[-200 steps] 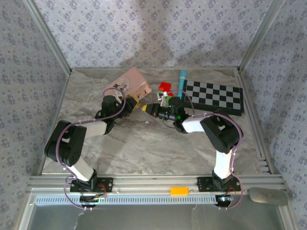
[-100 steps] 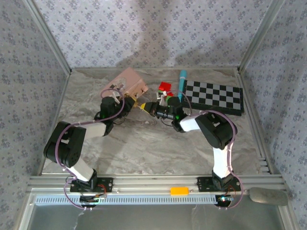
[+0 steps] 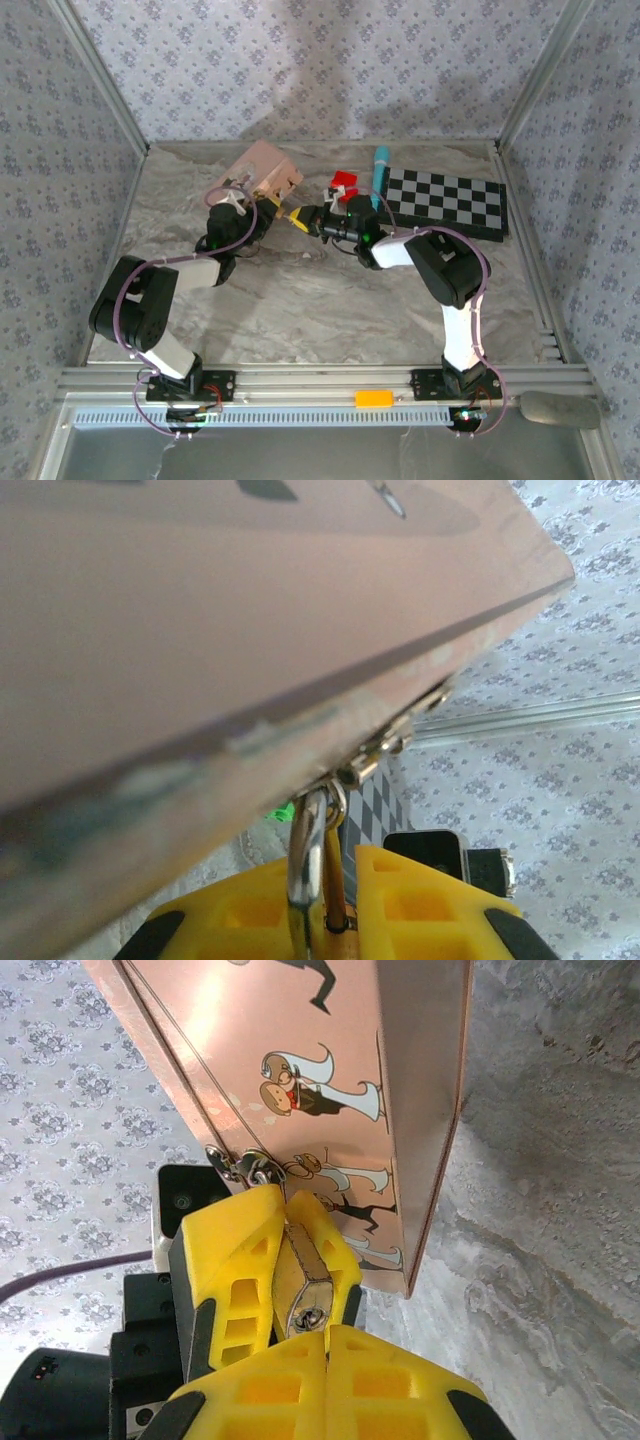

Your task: Unlock a padlock with a key

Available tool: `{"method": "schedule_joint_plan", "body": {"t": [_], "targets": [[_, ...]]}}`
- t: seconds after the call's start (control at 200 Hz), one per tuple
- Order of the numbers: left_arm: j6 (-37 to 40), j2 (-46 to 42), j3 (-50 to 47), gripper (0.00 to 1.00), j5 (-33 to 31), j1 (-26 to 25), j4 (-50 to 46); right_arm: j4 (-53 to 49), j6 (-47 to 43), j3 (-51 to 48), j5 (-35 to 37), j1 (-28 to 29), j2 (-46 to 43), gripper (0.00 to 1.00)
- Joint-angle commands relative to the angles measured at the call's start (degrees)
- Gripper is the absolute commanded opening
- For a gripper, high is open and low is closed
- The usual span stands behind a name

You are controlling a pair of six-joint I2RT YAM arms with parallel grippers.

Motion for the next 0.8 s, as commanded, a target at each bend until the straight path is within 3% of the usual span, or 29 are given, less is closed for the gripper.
{"method": "schedule_joint_plan", "body": {"t": [0.0, 0.225, 0.42, 0.795], "targets": [[-1.0, -2.1, 0.6, 0.00, 8.0, -3.1, 6.8, -0.2, 3.4, 3.6, -1.0, 1.1, 1.0, 0.00], [-1.2, -1.3, 0.4, 0.00, 8.1, -3.1, 7.7, 0.7, 5.9, 4.7, -2.3, 1.1, 2.2, 0.00], [-2.3, 0.1, 1.3, 0.00, 9.8, -3.1, 9.2, -3.6, -6.9, 5.3, -2.8, 0.3, 1.2, 0.00], [-2.1, -0.6, 0.9, 0.00, 12.4, -3.1, 9.6, -5.6, -7.9, 6.1, -2.1, -1.7, 2.2, 0.00]]}}
